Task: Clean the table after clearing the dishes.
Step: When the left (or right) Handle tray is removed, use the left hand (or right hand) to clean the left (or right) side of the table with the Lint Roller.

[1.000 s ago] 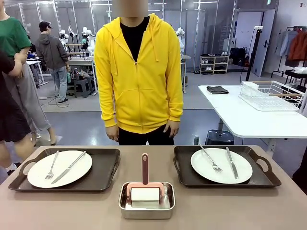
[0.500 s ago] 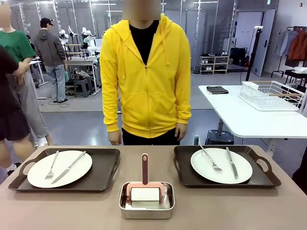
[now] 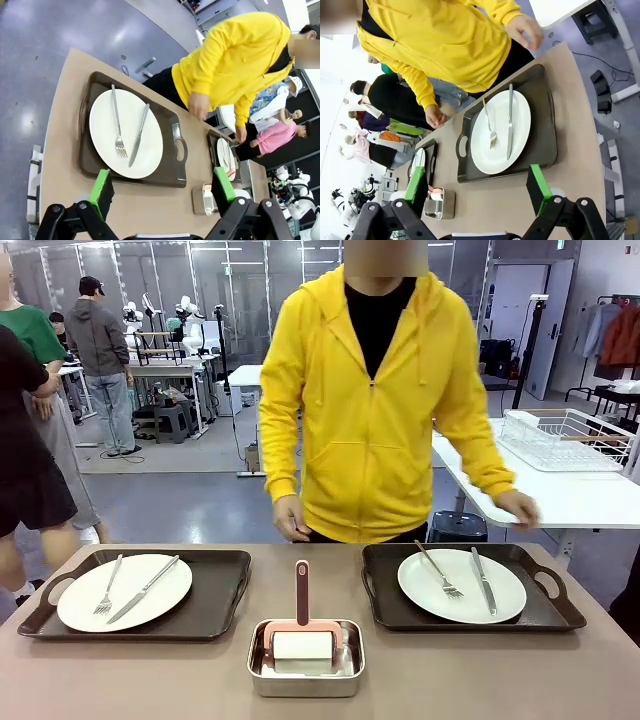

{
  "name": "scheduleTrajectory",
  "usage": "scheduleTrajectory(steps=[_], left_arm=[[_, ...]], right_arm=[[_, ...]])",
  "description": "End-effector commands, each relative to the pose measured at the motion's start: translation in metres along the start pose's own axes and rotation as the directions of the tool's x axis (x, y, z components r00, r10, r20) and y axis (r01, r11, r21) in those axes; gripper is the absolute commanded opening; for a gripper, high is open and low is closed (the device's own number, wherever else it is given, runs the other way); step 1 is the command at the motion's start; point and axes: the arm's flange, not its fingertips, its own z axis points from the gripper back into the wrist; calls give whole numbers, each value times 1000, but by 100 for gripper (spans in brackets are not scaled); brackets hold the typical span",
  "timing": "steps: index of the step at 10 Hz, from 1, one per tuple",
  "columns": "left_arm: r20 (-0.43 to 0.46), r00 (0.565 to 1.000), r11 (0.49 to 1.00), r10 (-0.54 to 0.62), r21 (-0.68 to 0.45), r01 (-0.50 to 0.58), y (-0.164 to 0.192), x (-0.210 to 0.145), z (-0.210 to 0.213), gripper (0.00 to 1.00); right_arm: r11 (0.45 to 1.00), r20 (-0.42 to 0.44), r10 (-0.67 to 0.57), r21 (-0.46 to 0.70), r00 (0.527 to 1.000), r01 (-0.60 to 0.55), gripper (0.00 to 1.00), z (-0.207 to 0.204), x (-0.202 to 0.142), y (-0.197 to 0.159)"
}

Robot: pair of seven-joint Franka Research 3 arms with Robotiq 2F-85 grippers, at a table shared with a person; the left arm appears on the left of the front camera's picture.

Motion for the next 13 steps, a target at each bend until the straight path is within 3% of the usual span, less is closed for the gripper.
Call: scheduleTrajectory(steps=[1, 11, 13], left_arm=[[7, 1000, 1000, -6, -22, 7, 2, 0, 2, 100], [7, 1000, 1000, -6, -22, 7, 2, 0, 2, 100], [7, 1000, 1000, -6, -22, 7, 2, 0, 2, 100]], right_arm=[[1000, 2, 9, 8, 1000, -9, 100, 1, 0, 1], [1000, -1, 0, 1, 1000, 0, 100, 0, 0, 0], [994, -84, 109, 18, 990, -108, 100, -24, 5, 35]])
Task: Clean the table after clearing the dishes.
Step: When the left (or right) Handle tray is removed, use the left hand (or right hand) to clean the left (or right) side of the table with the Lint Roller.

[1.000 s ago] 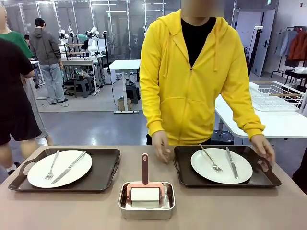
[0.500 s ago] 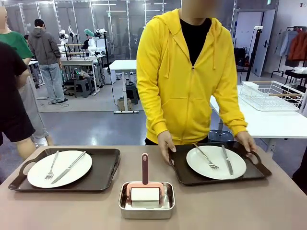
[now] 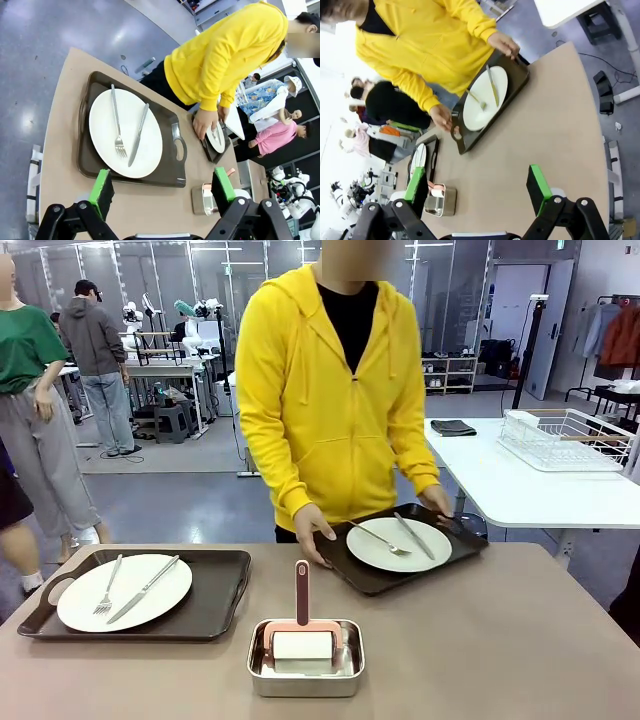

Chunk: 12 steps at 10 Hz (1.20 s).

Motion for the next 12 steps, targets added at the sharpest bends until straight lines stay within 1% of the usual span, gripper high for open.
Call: scheduleTrajectory(steps=[1, 2, 4, 5, 6, 7, 9, 10, 11, 12], left_arm=[[8, 1000, 1000, -8, -20, 8, 2, 1, 2, 100], [8, 1000, 1000, -8, -20, 8, 2, 1, 2, 100], [8, 1000, 1000, -8, -20, 8, 2, 1, 2, 100], [8, 1000, 1000, -8, -20, 8, 2, 1, 2, 100], [8, 1000, 1000, -8, -20, 8, 2, 1, 2, 100], [8, 1000, 1000, -8, -20, 8, 2, 1, 2, 100], [8, 1000, 1000, -8, -20, 8, 2, 1, 2, 100], [8, 1000, 1000, -8, -20, 8, 2, 1, 2, 100], [8, 1000, 1000, -8, -20, 8, 2, 1, 2, 100], [8, 1000, 1000, -8, -20, 8, 2, 1, 2, 100]], right_arm=[[990, -108, 138, -6, 985, -139, 100, -39, 8, 40], [977, -174, 204, -26, 963, -211, 100, -67, 14, 62], [948, -283, 303, -7, 910, -318, 100, -123, 23, 103], [924, -341, 363, 9, 867, -383, 100, -150, 23, 124], [889, -388, 435, 44, 812, -455, 100, -177, 22, 149], [851, -437, 498, 80, 749, -520, 100, -211, 16, 177], [757, -515, 610, 155, 603, -634, 100, -270, -6, 218], [701, -557, 656, 201, 509, -684, 100, -305, -22, 237], [660, -593, 683, 252, 426, -708, 100, -336, -37, 250], [620, -635, 698, 306, 331, -722, 100, -367, -56, 263]])
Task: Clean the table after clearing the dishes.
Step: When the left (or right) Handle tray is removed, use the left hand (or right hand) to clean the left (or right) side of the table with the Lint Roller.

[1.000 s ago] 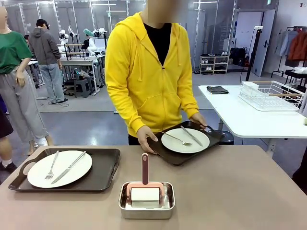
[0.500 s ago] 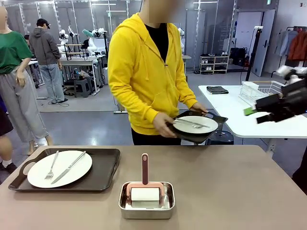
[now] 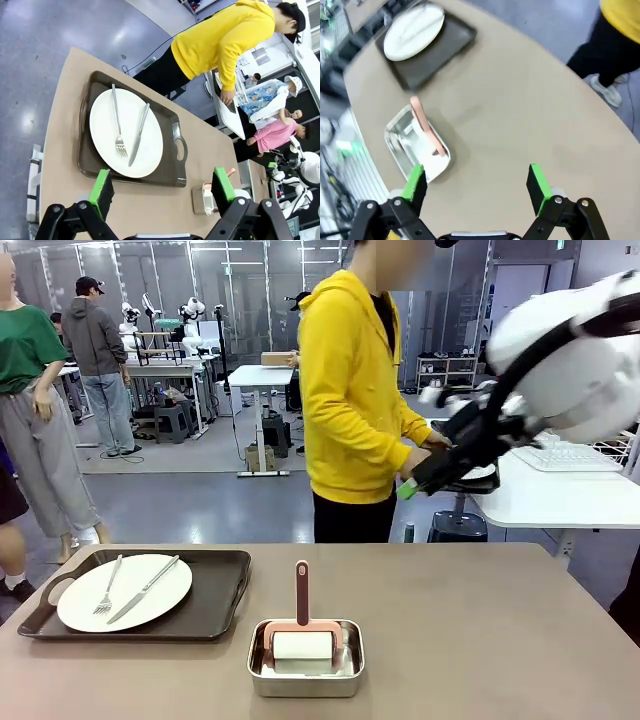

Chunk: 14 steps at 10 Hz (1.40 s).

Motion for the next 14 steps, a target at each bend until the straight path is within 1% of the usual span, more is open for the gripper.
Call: scheduleTrajectory(steps=[1, 2, 4, 5, 7, 8, 10, 11, 12, 14], left_arm=[[10, 1000, 1000, -8, -22, 8, 2, 1, 2, 100], [10, 1000, 1000, -8, -22, 8, 2, 1, 2, 100], [10, 1000, 1000, -8, -22, 8, 2, 1, 2, 100], [10, 1000, 1000, -8, -22, 8, 2, 1, 2, 100], [10, 1000, 1000, -8, -22, 8, 2, 1, 2, 100], [10, 1000, 1000, -8, -22, 8, 2, 1, 2, 100], [10, 1000, 1000, -8, -22, 8, 2, 1, 2, 100], [10, 1000, 1000, -8, -22, 8, 2, 1, 2, 100], [10, 1000, 1000, -8, -22, 8, 2, 1, 2, 100], [10, 1000, 1000, -8, -22, 8, 2, 1, 2, 100]], right_arm=[[994, -151, 103, -17, 983, -107, 100, -42, 36, 6], [986, -207, 167, 19, 964, -167, 100, -70, 52, 21], [962, -297, 272, 56, 915, -267, 100, -110, 73, 40], [947, -340, 319, 77, 885, -312, 100, -128, 80, 50], [907, -423, 420, 161, 803, -390, 100, -164, 89, 75], [891, -449, 453, 197, 770, -409, 100, -178, 91, 87], [875, -487, 484, 246, 727, -417, 100, -198, 91, 103], [867, -488, 498, 265, 717, -422, 100, -204, 89, 106], [850, -495, 526, 289, 691, -440, 100, -212, 86, 108], [832, -508, 554, 352, 660, -428, 100, -221, 83, 111]])
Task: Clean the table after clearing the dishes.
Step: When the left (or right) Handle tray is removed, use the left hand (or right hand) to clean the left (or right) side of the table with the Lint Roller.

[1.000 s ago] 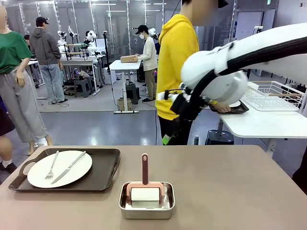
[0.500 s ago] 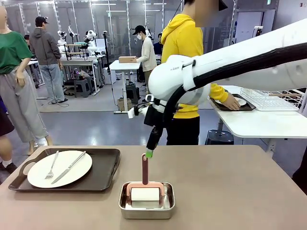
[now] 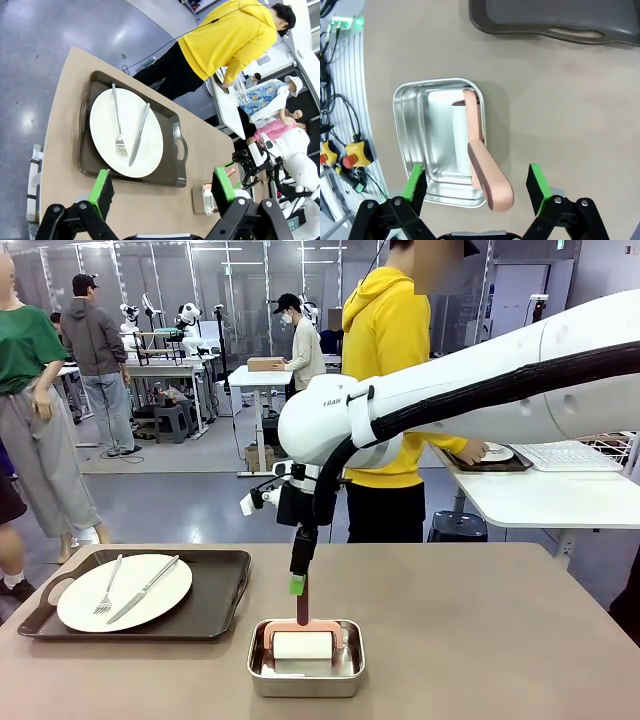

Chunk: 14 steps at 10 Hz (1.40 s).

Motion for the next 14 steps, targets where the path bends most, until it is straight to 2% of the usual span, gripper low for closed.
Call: scheduleTrajectory(steps=[1, 3, 5, 7, 8, 9, 10, 11, 12, 14], left_arm=[[11, 1000, 1000, -9, -23, 9, 1, 1, 2, 100], [11, 1000, 1000, -9, -23, 9, 1, 1, 2, 100], [11, 1000, 1000, -9, -23, 9, 1, 1, 2, 100], [11, 1000, 1000, -9, -23, 9, 1, 1, 2, 100], [11, 1000, 1000, -9, -23, 9, 1, 1, 2, 100], [11, 1000, 1000, -9, -23, 9, 1, 1, 2, 100], [11, 1000, 1000, -9, -23, 9, 1, 1, 2, 100], [11, 1000, 1000, -9, -23, 9, 1, 1, 2, 100], [11, 1000, 1000, -9, -23, 9, 1, 1, 2, 100], [11, 1000, 1000, -9, -23, 9, 1, 1, 2, 100]], right_arm=[[999, -58, 23, 41, 998, -21, 100, -2, 4, 0], [999, -91, 25, 35, 996, -22, 100, -12, 5, 4], [999, -86, 27, 23, 996, -25, 100, -15, 7, 3], [1000, -77, 22, 12, 997, -21, 100, -9, -6, 4], [1000, -84, 19, 19, 996, -17, 56, -13, -5, 3], [1000, -82, 21, 20, 996, -19, 40, -14, -4, 2], [1000, -68, 20, 9, 997, -19, 0, -13, -2, 3], [1000, -60, 22, 10, 998, -21, 34, -8, -7, 4], [1000, -58, 22, 6, 998, -22, 0, -11, -3, 3], [1000, -58, 20, 9, 998, -20, 0, -12, -1, 4]])
